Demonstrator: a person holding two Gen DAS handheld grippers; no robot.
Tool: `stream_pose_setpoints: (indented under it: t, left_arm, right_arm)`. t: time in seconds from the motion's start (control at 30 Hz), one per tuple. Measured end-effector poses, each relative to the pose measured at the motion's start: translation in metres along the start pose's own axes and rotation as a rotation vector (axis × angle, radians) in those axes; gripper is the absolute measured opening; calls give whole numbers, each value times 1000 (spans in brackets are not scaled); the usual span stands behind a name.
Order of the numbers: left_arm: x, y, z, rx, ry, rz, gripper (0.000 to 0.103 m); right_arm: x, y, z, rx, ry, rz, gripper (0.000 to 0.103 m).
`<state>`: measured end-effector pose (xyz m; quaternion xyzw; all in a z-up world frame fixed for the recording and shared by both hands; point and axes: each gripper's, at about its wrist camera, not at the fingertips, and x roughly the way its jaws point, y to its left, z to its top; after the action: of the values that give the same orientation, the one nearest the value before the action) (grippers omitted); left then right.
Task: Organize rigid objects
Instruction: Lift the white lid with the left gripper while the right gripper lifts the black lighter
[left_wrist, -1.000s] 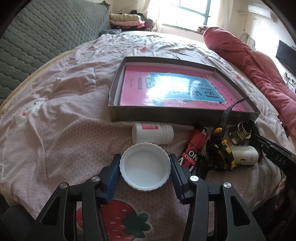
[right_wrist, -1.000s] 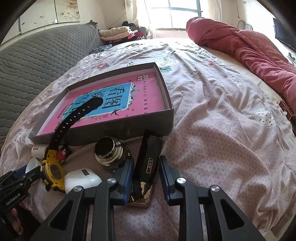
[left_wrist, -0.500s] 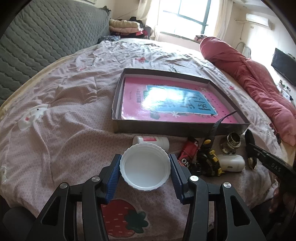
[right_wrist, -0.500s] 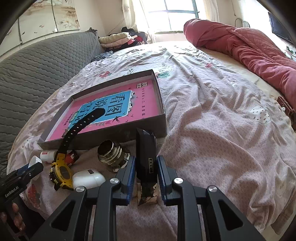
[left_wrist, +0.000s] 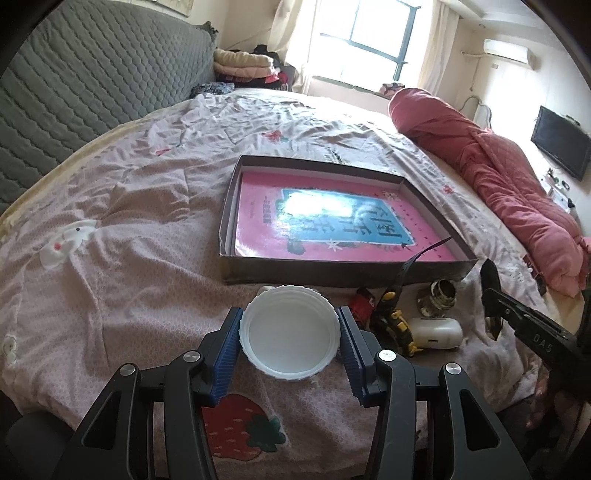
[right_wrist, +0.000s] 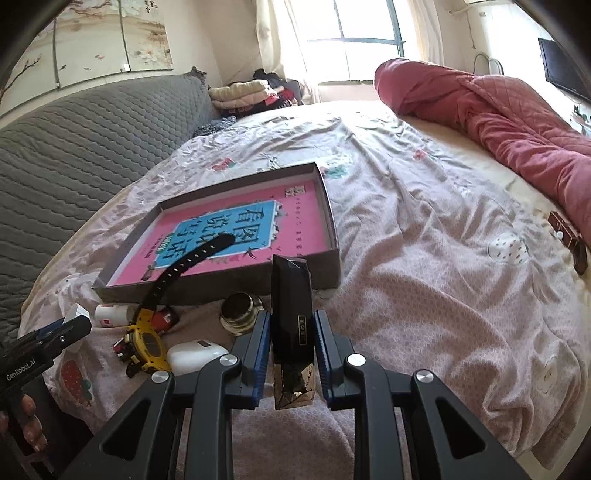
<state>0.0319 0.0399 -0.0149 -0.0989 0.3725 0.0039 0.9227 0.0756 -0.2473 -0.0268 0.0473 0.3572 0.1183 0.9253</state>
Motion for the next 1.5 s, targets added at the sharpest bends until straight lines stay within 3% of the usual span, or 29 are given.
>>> stream_pose_setpoints:
  t: [0.43,0.8,1.5]
  left_arm:
    - [-16,1,5,7,-30,7,51]
    - [-24,-7,12,32,-62,8,51]
    - [4,-11,43,-1,-75,37,51]
  right_arm:
    - [-3,4,3,-7,-10,11,24]
    - [-13,9,9,-27,-89,14,24]
    - [-2,8,27,-38,-167,6,24]
